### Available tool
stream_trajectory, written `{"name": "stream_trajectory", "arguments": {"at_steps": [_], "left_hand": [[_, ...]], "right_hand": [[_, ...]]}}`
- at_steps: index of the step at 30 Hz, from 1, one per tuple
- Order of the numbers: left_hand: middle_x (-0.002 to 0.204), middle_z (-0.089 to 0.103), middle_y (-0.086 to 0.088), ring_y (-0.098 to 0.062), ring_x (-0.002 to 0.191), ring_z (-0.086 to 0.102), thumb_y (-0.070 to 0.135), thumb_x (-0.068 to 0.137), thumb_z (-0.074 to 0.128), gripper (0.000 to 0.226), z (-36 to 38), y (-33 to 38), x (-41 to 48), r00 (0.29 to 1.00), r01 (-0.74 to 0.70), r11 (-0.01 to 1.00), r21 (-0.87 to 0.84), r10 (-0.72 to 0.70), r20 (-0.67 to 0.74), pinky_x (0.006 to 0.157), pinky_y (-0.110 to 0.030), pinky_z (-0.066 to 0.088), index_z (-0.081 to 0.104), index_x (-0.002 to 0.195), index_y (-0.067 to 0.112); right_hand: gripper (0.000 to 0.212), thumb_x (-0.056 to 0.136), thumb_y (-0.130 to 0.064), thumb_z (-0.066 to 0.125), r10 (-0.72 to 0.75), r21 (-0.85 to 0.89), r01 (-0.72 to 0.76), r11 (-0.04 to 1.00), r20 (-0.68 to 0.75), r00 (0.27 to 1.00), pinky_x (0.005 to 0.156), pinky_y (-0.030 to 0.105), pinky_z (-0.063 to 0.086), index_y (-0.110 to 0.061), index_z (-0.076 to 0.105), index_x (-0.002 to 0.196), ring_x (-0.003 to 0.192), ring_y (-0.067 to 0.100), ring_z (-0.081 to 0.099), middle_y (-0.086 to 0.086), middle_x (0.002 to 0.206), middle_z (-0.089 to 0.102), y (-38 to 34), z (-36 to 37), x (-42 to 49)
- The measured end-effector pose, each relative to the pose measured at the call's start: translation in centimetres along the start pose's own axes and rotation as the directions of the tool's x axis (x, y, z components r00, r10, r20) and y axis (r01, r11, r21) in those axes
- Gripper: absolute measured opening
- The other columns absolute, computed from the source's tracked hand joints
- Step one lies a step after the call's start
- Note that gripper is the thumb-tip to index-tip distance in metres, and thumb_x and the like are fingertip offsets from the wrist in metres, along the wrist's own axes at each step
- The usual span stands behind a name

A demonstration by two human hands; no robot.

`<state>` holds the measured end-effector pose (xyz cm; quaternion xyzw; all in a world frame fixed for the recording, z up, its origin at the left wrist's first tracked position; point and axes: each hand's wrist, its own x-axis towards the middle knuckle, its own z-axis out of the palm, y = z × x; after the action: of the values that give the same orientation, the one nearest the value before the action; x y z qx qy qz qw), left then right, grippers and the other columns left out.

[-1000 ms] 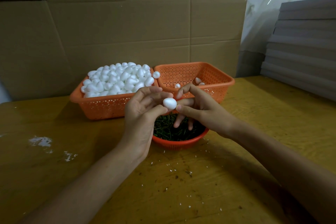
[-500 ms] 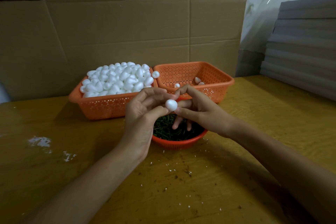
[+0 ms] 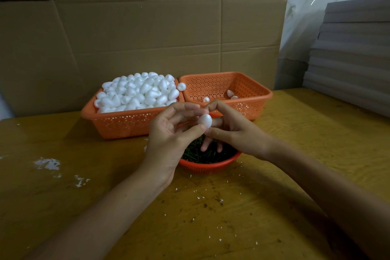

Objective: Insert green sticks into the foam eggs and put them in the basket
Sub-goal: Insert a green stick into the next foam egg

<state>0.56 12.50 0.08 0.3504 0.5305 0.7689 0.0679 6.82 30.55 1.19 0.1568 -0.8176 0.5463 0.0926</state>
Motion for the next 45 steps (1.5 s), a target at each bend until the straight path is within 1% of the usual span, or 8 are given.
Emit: {"name": "stream_trajectory", "arguments": {"at_steps": [6, 11, 16, 22, 25, 30, 36, 45], "left_hand": [[0.11, 0.078, -0.012, -0.019, 0.107, 0.074, -0.004, 0.083, 0.08, 0.031, -0.06, -0.13, -0.04, 1.0, -0.007, 1.0, 0.018, 0.007, 0.0, 0.09, -0.026, 0.057, 0.068, 0.109, 0.008], [0.108, 0.078, -0.01, -0.017, 0.104, 0.075, 0.005, 0.079, 0.082, 0.033, 0.07, 0.01, -0.07, 1.0, 0.015, 1.0, 0.024, -0.015, -0.024, 0.092, -0.033, 0.06, 0.069, 0.109, 0.009], [0.102, 0.078, -0.006, -0.011, 0.094, 0.073, -0.006, 0.087, 0.077, 0.029, -0.02, -0.09, 0.06, 0.998, 0.041, 0.999, 0.005, -0.041, -0.044, 0.074, -0.018, 0.056, 0.069, 0.109, 0.011], [0.105, 0.078, -0.007, -0.013, 0.098, 0.073, 0.002, 0.086, 0.079, 0.03, -0.2, -0.09, 0.05, 0.998, 0.042, 0.999, -0.023, -0.043, -0.044, 0.074, -0.018, 0.057, 0.071, 0.112, 0.014], [0.107, 0.078, -0.007, -0.016, 0.102, 0.075, 0.008, 0.083, 0.077, 0.031, -0.15, -0.12, 0.16, 0.997, 0.052, 0.998, -0.02, -0.053, -0.053, 0.075, -0.018, 0.057, 0.071, 0.113, 0.014], [0.106, 0.078, -0.006, -0.02, 0.105, 0.074, 0.013, 0.081, 0.074, 0.028, -0.24, -0.36, 0.34, 0.996, 0.063, 0.998, 0.01, -0.062, -0.067, 0.083, -0.026, 0.059, 0.073, 0.11, 0.016], [0.103, 0.078, -0.006, -0.026, 0.109, 0.074, 0.013, 0.083, 0.073, 0.024, -0.18, -0.35, 0.38, 0.992, 0.074, 0.997, 0.001, -0.073, -0.1, 0.104, -0.045, 0.054, 0.074, 0.106, 0.017], [0.11, 0.077, -0.012, -0.028, 0.114, 0.072, 0.0, 0.098, 0.064, 0.02, -0.16, -0.36, 0.4, 0.988, 0.091, 0.996, -0.003, -0.09, -0.128, 0.104, -0.043, 0.056, 0.072, 0.111, 0.011]], "right_hand": [[0.026, 0.105, -0.006, 0.058, -0.005, 0.008, 0.005, 1.0, 0.002, 1.0, 0.061, 0.03, 0.056, -0.008, 0.04, 0.124, 0.086, 0.03, 0.077, 0.004, 0.098, 0.076, 0.22, 0.15, 0.14], [0.026, 0.105, -0.005, 0.057, -0.006, 0.012, 0.006, 1.0, 0.023, 1.0, 0.061, 0.027, 0.056, -0.008, 0.041, 0.124, 0.087, 0.03, 0.077, -0.002, 0.096, 0.078, 0.31, 0.12, 0.17], [0.024, 0.105, -0.006, 0.058, -0.015, 0.02, 0.014, 1.0, 0.039, 0.999, 0.061, 0.025, 0.056, -0.009, 0.041, 0.122, 0.086, 0.028, 0.077, -0.005, 0.098, 0.08, 0.33, 0.12, 0.22], [0.024, 0.104, -0.007, 0.059, -0.018, 0.037, 0.017, 0.999, 0.036, 0.999, 0.062, 0.025, 0.056, -0.015, 0.043, 0.121, 0.085, 0.029, 0.077, 0.006, 0.111, 0.079, 0.11, 0.14, 0.19], [0.028, 0.104, -0.007, 0.059, -0.012, 0.037, 0.011, 0.999, 0.029, 0.999, 0.062, 0.027, 0.055, -0.006, 0.041, 0.126, 0.085, 0.031, 0.077, 0.008, 0.113, 0.079, 0.02, 0.11, 0.15], [0.032, 0.104, -0.006, 0.058, 0.003, 0.039, -0.004, 0.999, 0.02, 1.0, 0.062, 0.03, 0.053, 0.0, 0.037, 0.127, 0.087, 0.04, 0.075, 0.009, 0.112, 0.079, -0.01, 0.14, 0.06], [0.03, 0.104, -0.008, 0.059, -0.011, 0.077, 0.01, 0.997, 0.007, 1.0, 0.061, 0.031, 0.054, -0.004, 0.039, 0.126, 0.083, 0.032, 0.077, 0.012, 0.113, 0.078, 0.13, -0.07, 0.08], [0.028, 0.106, -0.011, 0.057, -0.04, 0.133, 0.041, 0.99, -0.015, 0.999, 0.058, 0.029, 0.055, -0.003, 0.037, 0.124, 0.079, 0.029, 0.077, 0.013, 0.113, 0.078, 0.31, -0.44, 0.05]]}}
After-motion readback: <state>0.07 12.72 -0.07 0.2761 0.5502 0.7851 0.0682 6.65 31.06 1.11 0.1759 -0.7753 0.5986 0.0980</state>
